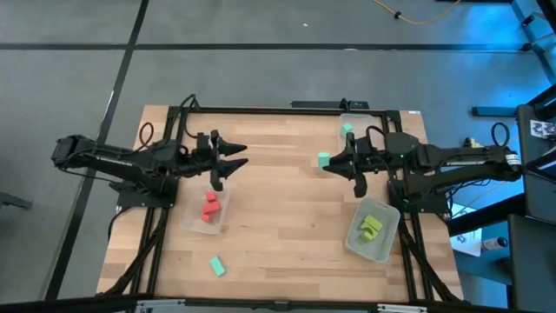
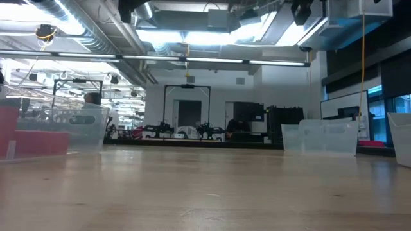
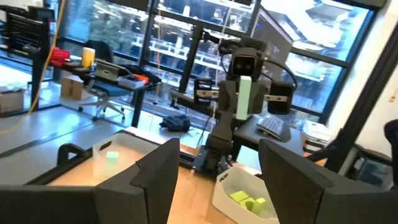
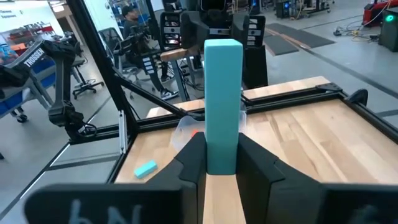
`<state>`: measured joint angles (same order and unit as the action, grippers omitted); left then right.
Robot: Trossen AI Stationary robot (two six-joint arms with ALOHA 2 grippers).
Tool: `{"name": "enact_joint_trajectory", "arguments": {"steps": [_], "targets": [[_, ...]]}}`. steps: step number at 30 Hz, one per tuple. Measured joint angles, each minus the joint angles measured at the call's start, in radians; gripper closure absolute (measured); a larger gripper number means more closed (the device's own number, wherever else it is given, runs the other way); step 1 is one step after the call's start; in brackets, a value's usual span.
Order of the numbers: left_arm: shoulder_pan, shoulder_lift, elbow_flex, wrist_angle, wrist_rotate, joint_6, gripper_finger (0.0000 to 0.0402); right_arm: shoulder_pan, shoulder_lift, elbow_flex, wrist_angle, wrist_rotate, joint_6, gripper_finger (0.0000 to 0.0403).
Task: Sort & place blocks by color
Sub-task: Put the top light blue block into the top transparent bin
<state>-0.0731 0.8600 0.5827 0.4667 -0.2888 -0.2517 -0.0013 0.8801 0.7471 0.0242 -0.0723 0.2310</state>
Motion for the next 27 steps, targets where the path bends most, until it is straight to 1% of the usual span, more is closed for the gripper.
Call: {"name": "enact_joint_trajectory", "arguments": {"steps": [14,17,19,22,25,27], "targets": [[0.000,0.001,0.000,-0.002,0.010,0.000,0.0192,0.000,0.001,0.000,0.000,0.002,0.052,0.0341],[0.000,0.001,0.000,-0.002,0.010,0.000,0.0192,-0.005,0.002,0.025,-0.031,0.044,0.086,0.0341],[0.000,0.001,0.000,-0.001,0.010,0.000,0.0192,-0.019,0.003,0.090,-0.125,0.090,0.081,0.0341],[0.000,0.002,0.000,-0.002,0.010,0.000,0.0192,-0.062,0.032,0.247,-0.393,0.207,0.054,0.0341],[0.000,0.002,0.000,-0.001,0.010,0.000,0.0191,-0.139,0.093,0.408,-0.679,0.360,0.075,0.0341],[0.000,0.002,0.000,0.001,0.010,-0.001,0.0191,-0.212,0.132,0.471,-0.831,0.421,0.089,0.0341]]}}
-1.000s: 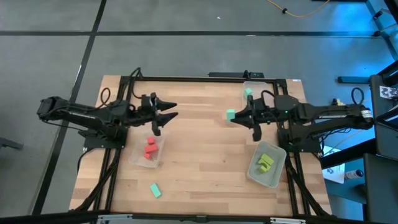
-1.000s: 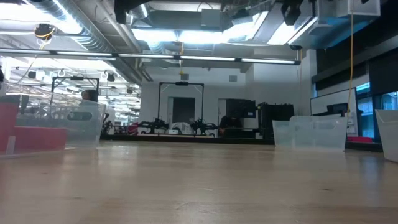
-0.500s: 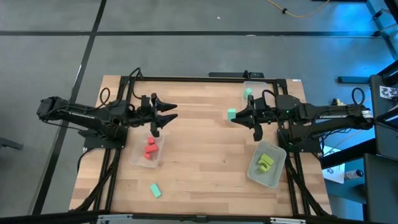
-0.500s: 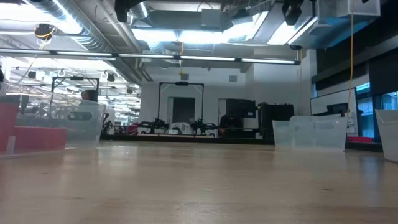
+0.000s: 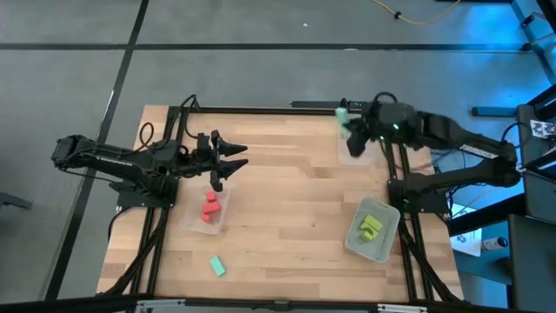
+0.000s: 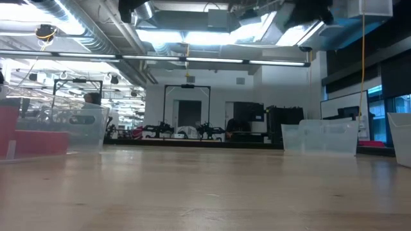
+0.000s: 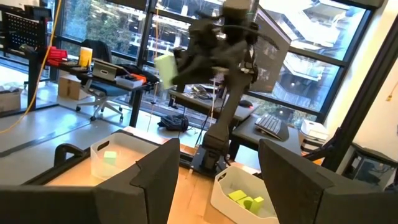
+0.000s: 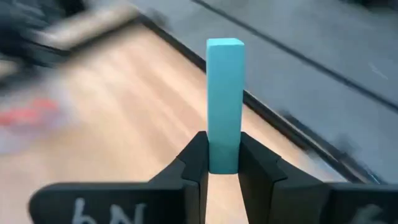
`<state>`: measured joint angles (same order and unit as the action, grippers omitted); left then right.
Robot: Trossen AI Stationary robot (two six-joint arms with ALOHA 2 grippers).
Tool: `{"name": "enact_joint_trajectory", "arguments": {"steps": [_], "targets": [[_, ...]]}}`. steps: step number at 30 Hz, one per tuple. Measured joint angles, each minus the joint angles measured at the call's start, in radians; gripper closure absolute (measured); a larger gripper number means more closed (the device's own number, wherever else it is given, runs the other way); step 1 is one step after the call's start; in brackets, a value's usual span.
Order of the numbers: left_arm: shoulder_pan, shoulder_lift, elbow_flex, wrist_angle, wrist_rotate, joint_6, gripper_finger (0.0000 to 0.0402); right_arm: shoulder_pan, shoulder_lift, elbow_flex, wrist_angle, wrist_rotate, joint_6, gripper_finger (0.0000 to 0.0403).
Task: Sort & place blocks by color
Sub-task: Put the top light blue block into the top transparent bin
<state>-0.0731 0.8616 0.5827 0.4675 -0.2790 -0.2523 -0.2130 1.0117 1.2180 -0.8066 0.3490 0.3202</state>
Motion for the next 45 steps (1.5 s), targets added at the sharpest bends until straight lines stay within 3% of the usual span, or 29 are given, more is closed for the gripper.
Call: {"name": "enact_joint_trajectory", "arguments": {"steps": [3,6,12,16,29,41,45], "targets": [[0.000,0.000,0.000,0.003,0.000,0.000,0.0192,-0.126,0.050,-0.007,-0.157,0.009,0.066,0.0341],[0.000,0.000,0.000,0.004,0.000,0.000,0.0192,-0.251,0.081,-0.099,-0.241,0.000,0.127,0.0341],[0.000,0.000,0.000,0.025,0.000,0.000,0.0191,-0.467,0.092,-0.396,-0.081,-0.162,0.173,0.0341],[0.001,0.000,0.000,0.026,0.000,0.000,0.0192,-0.571,0.113,-0.464,0.006,-0.250,0.195,0.0341],[0.001,0.000,0.000,0.028,-0.038,0.001,0.0191,-0.703,0.378,-0.431,0.071,-0.388,0.148,0.0341],[0.001,0.000,0.000,0.044,-0.041,0.001,0.0191,-0.734,0.423,-0.431,0.106,-0.404,0.177,0.0340],[0.001,0.000,0.000,0.044,-0.042,0.001,0.0191,-0.734,0.423,-0.431,0.111,-0.404,0.192,0.0286]]}}
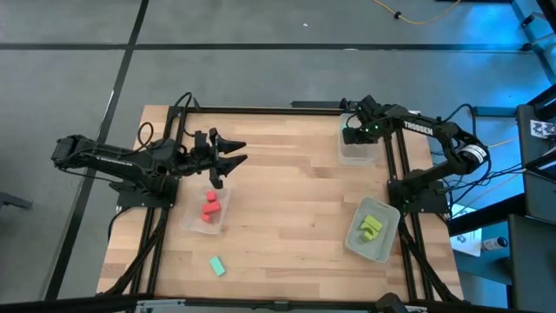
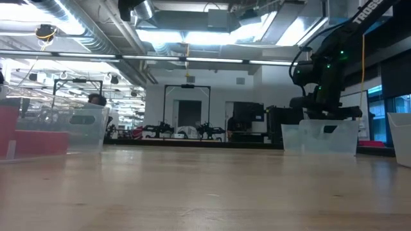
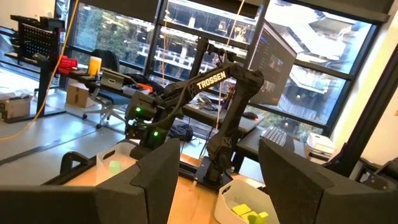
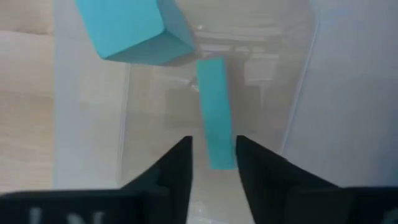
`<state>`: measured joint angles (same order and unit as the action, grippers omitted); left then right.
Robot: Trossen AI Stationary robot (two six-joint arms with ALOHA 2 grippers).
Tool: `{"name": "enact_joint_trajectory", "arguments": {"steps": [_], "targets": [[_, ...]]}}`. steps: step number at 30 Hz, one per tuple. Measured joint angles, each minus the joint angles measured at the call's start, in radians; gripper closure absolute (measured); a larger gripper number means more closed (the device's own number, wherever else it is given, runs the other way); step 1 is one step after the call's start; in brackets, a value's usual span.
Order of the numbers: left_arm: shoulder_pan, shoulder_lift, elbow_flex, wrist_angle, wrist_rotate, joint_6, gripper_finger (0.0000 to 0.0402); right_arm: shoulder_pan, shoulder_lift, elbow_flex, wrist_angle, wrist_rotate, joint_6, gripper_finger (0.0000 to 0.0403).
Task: Sort & place blocks by color
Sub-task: Put the top light blue block into the top transparent bin, then put the light blue block into the top transparent bin
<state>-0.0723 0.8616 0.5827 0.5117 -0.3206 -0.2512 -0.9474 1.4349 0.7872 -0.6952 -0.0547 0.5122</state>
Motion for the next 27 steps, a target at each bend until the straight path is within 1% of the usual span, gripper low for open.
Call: {"name": "enact_joint_trajectory", "arguments": {"steps": [2,4,9,12,17,20,23,25,27], "targets": [[0.000,0.000,0.000,0.000,0.000,0.000,0.0191,0.000,0.000,0.000,0.000,0.000,0.003,0.0263],[0.000,0.000,0.000,0.000,0.000,0.000,0.0191,0.000,0.000,0.000,-0.001,-0.001,0.002,0.0251],[0.000,0.000,0.000,0.000,0.000,0.000,0.0191,0.000,-0.031,0.000,-0.005,-0.048,-0.034,0.0247],[0.000,0.000,0.000,0.000,0.000,0.000,0.0191,0.001,-0.097,0.000,-0.005,-0.054,-0.047,0.0247],[0.000,-0.012,0.000,-0.003,0.000,0.000,0.0191,0.009,-0.281,0.000,0.007,-0.063,-0.046,0.0246],[0.000,-0.012,0.000,-0.007,0.000,0.000,0.0191,0.049,-0.416,-0.003,0.061,-0.135,-0.046,0.0246],[0.000,-0.012,0.000,-0.005,0.000,0.000,0.0191,0.134,-0.546,-0.027,0.200,-0.291,-0.048,0.0245],[0.000,-0.013,0.000,-0.006,0.000,0.000,0.0191,0.211,-0.618,-0.048,0.322,-0.399,-0.045,0.0245],[0.000,-0.012,0.000,-0.006,0.000,0.000,0.0191,0.299,-0.681,-0.080,0.484,-0.477,-0.016,0.0245]]}}
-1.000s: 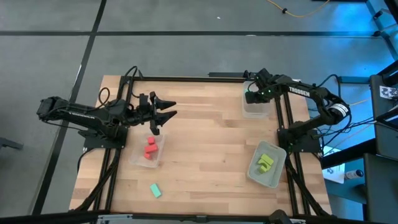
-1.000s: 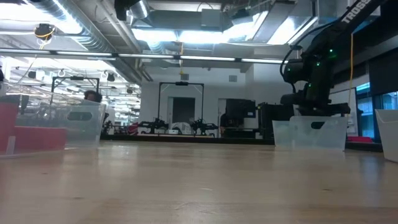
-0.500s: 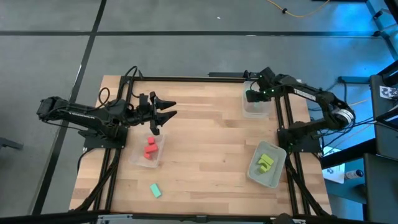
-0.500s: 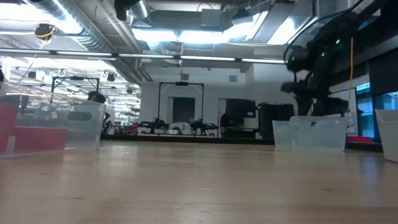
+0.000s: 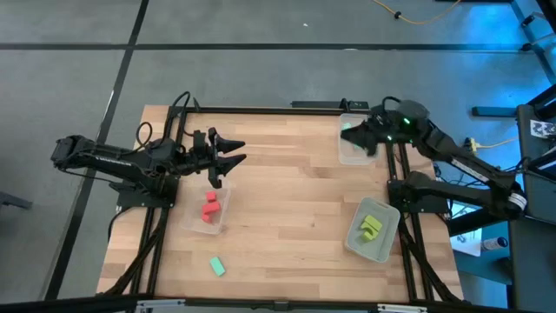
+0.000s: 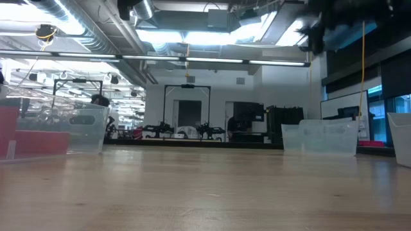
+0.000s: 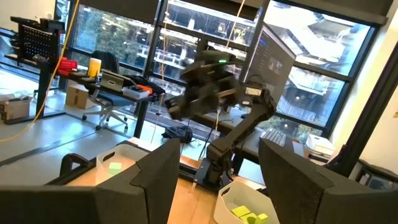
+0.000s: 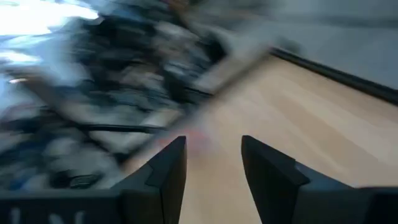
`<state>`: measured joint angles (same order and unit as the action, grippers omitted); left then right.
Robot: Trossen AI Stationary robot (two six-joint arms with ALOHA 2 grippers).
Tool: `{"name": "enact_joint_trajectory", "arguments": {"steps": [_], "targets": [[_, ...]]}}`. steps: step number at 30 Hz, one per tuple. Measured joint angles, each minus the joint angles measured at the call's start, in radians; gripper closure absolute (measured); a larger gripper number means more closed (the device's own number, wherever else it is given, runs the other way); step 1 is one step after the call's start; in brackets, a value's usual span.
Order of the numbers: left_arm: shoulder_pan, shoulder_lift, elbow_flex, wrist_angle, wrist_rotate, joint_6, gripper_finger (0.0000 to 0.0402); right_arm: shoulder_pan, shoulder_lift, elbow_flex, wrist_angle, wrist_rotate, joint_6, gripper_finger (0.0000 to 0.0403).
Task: Sort & place blocks by color
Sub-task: Put the light blue block into the top transparent bin
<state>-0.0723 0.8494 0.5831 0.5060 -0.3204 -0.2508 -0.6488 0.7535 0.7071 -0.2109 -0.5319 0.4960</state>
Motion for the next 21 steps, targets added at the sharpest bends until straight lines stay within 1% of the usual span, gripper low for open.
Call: {"name": "enact_joint_trajectory", "arguments": {"steps": [2,5,6,8,12,14,18,21], "targets": [[0.000,0.000,0.000,0.000,0.015,-0.001,0.0191,0.089,-0.049,-0.034,0.161,-0.022,0.037,0.0245],[0.000,0.000,0.000,0.004,0.050,-0.006,0.0191,0.198,-0.086,-0.077,0.381,0.001,0.047,0.0245],[0.000,0.000,0.000,0.004,0.050,-0.007,0.0191,0.226,-0.091,-0.087,0.442,0.014,0.044,0.0245],[0.000,0.000,0.000,0.004,0.051,-0.008,0.0191,0.270,-0.093,-0.095,0.510,0.036,0.014,0.0245],[0.000,0.000,0.000,0.004,0.052,-0.009,0.0191,0.321,-0.088,-0.097,0.524,0.041,-0.084,0.0245],[0.000,0.000,0.000,0.004,0.063,-0.022,0.0191,0.335,-0.083,-0.097,0.524,0.041,-0.082,0.0245],[0.000,0.000,0.000,0.004,0.132,-0.063,0.0191,0.352,-0.074,-0.097,0.526,0.042,-0.090,0.0245],[0.000,0.000,0.000,0.004,0.182,-0.088,0.0191,0.360,-0.067,-0.097,0.525,0.042,-0.125,0.0245]]}}
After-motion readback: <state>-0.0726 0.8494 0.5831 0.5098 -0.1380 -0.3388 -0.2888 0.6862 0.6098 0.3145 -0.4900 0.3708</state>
